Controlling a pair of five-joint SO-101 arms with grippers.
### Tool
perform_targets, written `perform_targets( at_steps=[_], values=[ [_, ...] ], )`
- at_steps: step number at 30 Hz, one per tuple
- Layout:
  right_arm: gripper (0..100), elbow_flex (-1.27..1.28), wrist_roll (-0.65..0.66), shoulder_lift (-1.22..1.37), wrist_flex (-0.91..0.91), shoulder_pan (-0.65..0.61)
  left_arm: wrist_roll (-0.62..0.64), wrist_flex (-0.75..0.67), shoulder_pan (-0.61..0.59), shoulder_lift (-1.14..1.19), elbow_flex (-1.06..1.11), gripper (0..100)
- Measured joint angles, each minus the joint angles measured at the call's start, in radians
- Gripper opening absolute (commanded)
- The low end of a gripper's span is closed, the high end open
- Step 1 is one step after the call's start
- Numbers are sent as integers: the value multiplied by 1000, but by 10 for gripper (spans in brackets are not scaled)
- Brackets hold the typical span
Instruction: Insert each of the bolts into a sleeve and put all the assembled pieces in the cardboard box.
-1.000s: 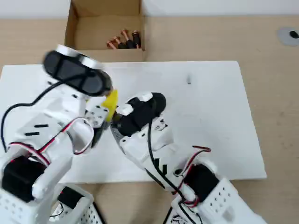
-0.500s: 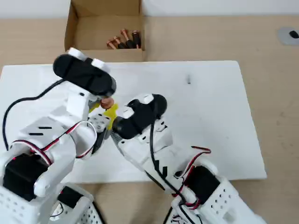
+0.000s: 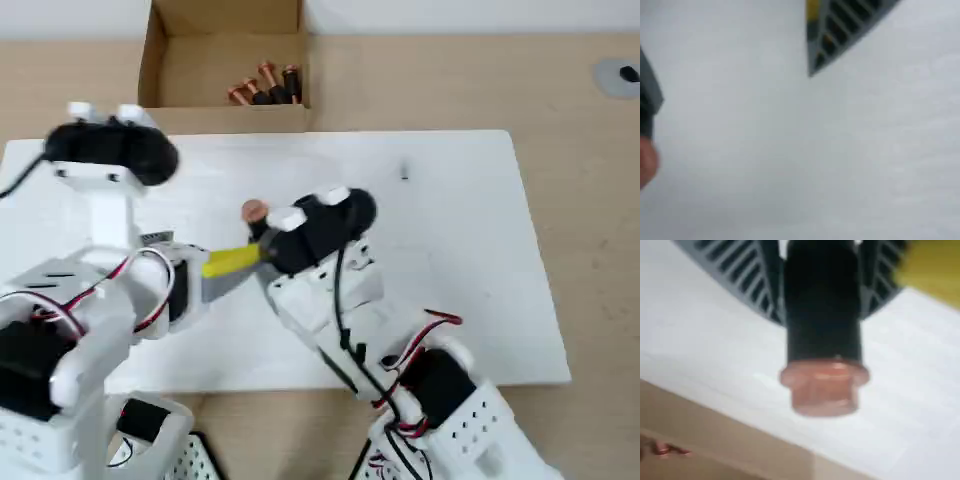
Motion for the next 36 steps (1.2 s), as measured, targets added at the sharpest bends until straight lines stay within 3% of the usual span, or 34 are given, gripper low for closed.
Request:
perform_targets(
  at_steps=[5, 9, 13, 23, 29, 36],
  values=[
    [9, 0, 0, 25, -40, 100, 28, 25, -43, 8, -95, 360],
    [9, -78, 0, 184, -176, 219, 23, 25, -213, 5, -97, 360],
    [9, -305, 0, 474, -269, 264, -21, -38, -373, 15, 71, 360],
    [9, -1221, 0, 1516, -282, 292, -64, -460, -431, 20, 666, 360],
    [9, -1878, 14, 2137, -282, 292, -74, -505, -431, 18, 695, 360],
    [13, -2484, 183, 2720, -282, 292, -74, -537, -431, 18, 779, 360]
  ],
)
